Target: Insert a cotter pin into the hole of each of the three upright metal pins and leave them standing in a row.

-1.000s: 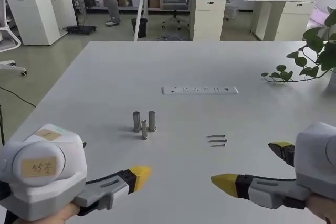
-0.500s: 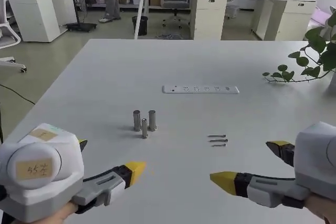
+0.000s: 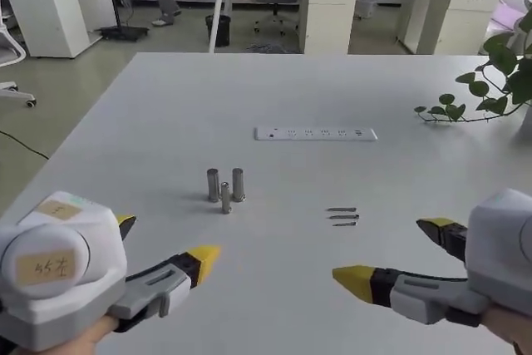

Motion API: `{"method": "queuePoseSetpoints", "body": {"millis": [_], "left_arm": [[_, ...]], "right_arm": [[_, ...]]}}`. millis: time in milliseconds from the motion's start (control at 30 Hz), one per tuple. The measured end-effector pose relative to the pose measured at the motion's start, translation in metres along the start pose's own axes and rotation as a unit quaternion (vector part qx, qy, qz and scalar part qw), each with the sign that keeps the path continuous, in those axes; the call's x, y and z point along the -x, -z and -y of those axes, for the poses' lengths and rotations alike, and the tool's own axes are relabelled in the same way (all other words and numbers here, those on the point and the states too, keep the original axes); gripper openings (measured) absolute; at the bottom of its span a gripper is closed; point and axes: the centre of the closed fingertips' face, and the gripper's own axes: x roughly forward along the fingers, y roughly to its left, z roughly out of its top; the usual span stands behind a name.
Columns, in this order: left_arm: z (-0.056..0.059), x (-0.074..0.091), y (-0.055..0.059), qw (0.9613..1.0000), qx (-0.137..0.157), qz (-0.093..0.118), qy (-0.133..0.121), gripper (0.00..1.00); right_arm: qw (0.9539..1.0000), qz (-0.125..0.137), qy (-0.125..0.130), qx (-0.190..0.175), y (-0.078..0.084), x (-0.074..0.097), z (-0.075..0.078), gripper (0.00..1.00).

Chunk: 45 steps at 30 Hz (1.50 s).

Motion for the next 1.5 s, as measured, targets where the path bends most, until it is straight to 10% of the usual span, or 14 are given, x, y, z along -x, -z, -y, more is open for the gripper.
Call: {"method": "queuePoseSetpoints", "body": {"millis": [867,1500], "left_arm": [[-0.025,-0.102,-0.006,0.9995,-0.004,-0.012,0.029,0.37],[-0.038,-0.168,0.013,0.9982,-0.044,-0.025,0.032,0.25]], "right_arm": [[0.9979,0.037,-0.03,-0.045,-0.014,-0.02,0.012,0.69],[0.9989,0.001,-0.039,-0.026,0.006,-0.034,0.015,0.63]]}}
